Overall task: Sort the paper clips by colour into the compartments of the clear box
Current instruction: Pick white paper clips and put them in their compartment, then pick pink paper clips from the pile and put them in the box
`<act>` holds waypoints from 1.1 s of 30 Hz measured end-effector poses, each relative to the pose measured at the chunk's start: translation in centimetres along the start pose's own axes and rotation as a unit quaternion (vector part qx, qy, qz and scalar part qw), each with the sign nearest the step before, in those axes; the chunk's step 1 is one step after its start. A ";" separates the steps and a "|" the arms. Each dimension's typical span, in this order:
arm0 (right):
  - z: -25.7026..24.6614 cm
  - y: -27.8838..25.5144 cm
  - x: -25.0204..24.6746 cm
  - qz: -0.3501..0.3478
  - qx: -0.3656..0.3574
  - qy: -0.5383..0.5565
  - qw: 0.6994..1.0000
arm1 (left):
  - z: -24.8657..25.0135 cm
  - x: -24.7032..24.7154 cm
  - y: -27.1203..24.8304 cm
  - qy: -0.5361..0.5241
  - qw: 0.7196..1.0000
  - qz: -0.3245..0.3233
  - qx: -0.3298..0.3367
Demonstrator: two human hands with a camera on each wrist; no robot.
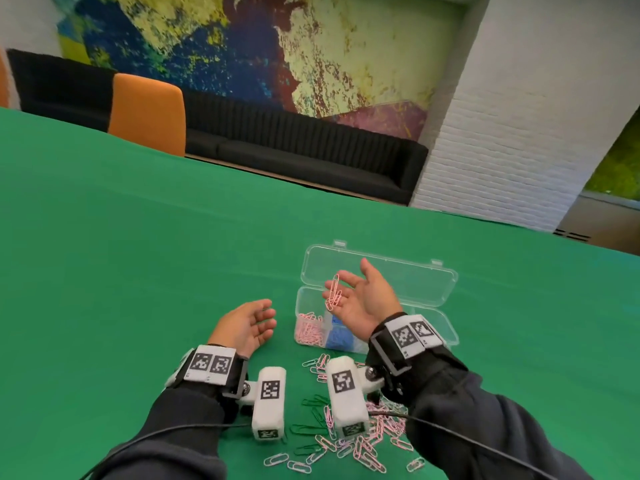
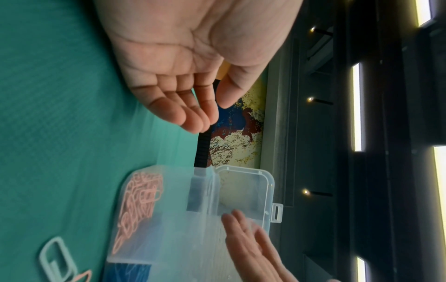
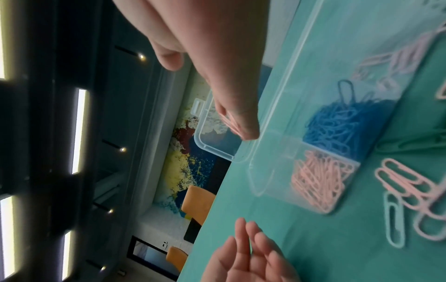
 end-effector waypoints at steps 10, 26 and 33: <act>-2.7 -4.2 -10.9 -0.037 -0.061 0.007 0.997 | 1.6 -0.3 -0.5 0.007 0.999 -0.001 0.034; -3.5 -6.3 -21.6 -0.017 -0.060 0.126 0.990 | 0.5 2.6 -7.8 0.783 0.568 -0.221 0.126; -3.0 -6.4 -20.9 -0.022 -0.054 0.107 0.993 | -1.1 4.7 -7.5 0.890 0.349 -0.248 0.159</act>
Point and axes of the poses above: each hand's wrist, its own y-axis towards the middle knuckle, its own x-axis out of the palm, z = x × y, the point moved 8 cm from there along y, towards the middle knuckle, and after that the axes turned 11 degrees about y, right-handed, at the moved point
